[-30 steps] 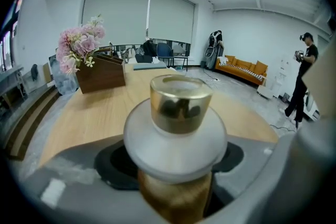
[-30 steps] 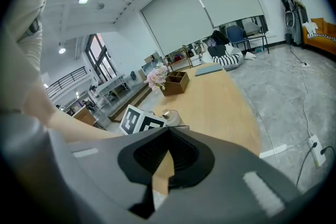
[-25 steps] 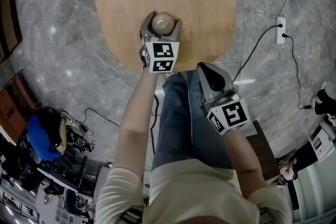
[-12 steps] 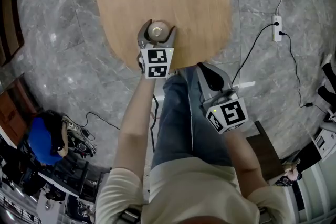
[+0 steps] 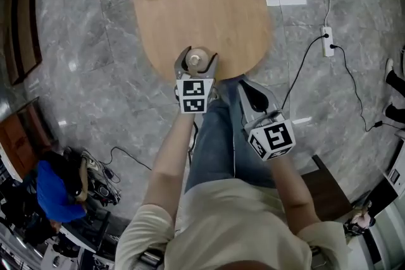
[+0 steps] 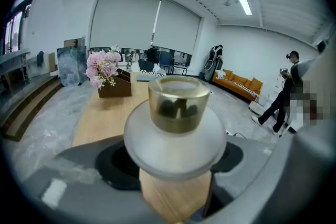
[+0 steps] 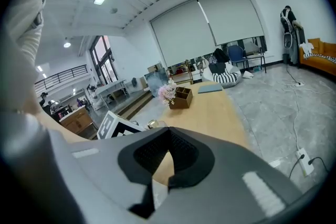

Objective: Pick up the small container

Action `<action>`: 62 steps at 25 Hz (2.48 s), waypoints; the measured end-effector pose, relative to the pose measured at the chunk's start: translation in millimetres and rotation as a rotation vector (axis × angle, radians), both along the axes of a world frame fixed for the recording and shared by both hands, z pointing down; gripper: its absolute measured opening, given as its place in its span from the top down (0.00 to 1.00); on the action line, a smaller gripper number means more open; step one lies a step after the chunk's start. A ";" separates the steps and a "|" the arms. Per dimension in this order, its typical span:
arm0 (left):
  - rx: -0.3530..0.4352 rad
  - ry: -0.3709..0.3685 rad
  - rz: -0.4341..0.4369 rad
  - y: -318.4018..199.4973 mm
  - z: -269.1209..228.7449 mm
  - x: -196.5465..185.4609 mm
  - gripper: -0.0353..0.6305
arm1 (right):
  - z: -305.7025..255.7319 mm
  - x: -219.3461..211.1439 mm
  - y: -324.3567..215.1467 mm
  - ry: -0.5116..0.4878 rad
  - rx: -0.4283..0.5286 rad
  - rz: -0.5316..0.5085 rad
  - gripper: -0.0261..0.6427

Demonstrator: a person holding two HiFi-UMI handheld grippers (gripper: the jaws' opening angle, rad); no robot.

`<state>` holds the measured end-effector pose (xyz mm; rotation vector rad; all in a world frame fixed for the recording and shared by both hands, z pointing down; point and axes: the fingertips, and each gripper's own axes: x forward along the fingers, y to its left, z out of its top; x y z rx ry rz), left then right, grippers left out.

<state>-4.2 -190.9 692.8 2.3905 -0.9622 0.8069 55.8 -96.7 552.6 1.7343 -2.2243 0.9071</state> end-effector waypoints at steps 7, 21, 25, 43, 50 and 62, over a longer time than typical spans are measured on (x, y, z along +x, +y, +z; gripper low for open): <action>-0.016 0.037 -0.028 40.9 -58.0 -16.2 0.43 | -44.0 -9.4 24.2 0.020 0.046 0.013 0.96; 0.006 0.102 -0.023 86.5 -176.0 -41.4 0.43 | -134.5 -23.3 46.1 0.079 0.153 -0.017 0.96; 0.014 0.119 -0.029 93.7 -206.6 -50.2 0.43 | -156.4 -30.4 48.1 0.082 0.183 -0.023 0.96; 0.108 0.168 0.018 99.9 -295.8 -62.1 0.43 | -218.9 -23.3 33.5 0.101 0.286 -0.042 0.96; 0.137 0.178 -0.008 96.4 -306.9 -70.6 0.43 | -219.1 -28.2 30.3 0.105 0.306 -0.061 0.96; 0.124 0.183 -0.023 97.1 -301.5 -76.8 0.43 | -215.8 -35.0 31.1 0.155 0.295 -0.083 0.97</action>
